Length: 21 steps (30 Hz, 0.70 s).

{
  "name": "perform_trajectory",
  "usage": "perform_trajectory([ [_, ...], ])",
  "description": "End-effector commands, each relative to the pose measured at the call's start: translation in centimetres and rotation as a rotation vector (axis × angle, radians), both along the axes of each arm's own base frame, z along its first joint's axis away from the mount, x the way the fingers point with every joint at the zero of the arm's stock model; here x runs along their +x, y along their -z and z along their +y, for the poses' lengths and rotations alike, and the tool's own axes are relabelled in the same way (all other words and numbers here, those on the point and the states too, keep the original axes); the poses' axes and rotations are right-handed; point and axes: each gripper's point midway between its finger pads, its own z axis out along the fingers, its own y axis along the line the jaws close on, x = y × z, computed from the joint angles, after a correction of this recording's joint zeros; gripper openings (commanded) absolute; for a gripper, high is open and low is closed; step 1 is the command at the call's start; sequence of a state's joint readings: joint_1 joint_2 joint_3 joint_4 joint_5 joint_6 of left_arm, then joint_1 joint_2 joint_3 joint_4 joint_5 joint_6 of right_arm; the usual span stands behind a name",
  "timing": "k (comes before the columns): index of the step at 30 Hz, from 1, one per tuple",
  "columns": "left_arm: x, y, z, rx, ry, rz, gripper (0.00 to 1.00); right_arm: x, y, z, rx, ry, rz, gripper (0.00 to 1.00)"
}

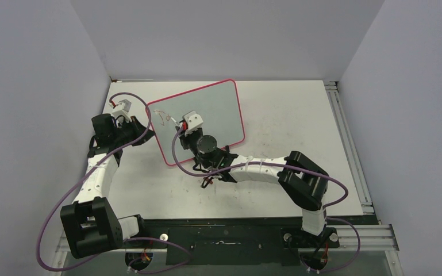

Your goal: Write a sentence on the whiteboard

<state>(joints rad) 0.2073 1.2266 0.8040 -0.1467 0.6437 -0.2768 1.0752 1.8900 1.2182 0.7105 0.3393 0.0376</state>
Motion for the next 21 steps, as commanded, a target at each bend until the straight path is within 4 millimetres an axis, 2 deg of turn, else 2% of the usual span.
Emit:
perform_trajectory([
  [1,0.3,-1.8,-0.7,0.003,0.037,-0.055,0.0,-0.4,-5.5,-0.7,0.123,0.012,-0.079,0.05],
  [9,0.3,-1.8,-0.8,0.003,0.039,-0.053,0.0,-0.1,-5.9,-0.6,0.134,0.02,-0.089,0.05],
  [21,0.3,-1.8,-0.9,0.003,0.044,-0.056,0.0,1.2,-4.6,-0.2,0.115,0.04,-0.064,0.05],
])
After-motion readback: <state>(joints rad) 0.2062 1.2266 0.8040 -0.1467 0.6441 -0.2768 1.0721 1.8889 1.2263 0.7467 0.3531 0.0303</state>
